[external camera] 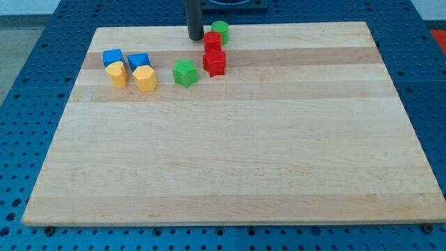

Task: Adjust the green star and red circle to make a vertical line

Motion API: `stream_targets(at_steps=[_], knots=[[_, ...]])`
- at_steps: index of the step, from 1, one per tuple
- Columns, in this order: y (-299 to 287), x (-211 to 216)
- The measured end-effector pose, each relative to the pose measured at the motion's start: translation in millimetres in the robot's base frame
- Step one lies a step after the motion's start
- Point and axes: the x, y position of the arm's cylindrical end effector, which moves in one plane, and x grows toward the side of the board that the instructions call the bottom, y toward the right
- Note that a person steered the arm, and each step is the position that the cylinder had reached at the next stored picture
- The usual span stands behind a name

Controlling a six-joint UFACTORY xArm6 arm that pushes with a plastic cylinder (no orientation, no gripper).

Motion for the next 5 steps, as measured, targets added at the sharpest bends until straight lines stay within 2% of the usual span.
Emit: stream_targets(at_steps=[2,4,5], knots=[[9,23],[25,24],[9,23]])
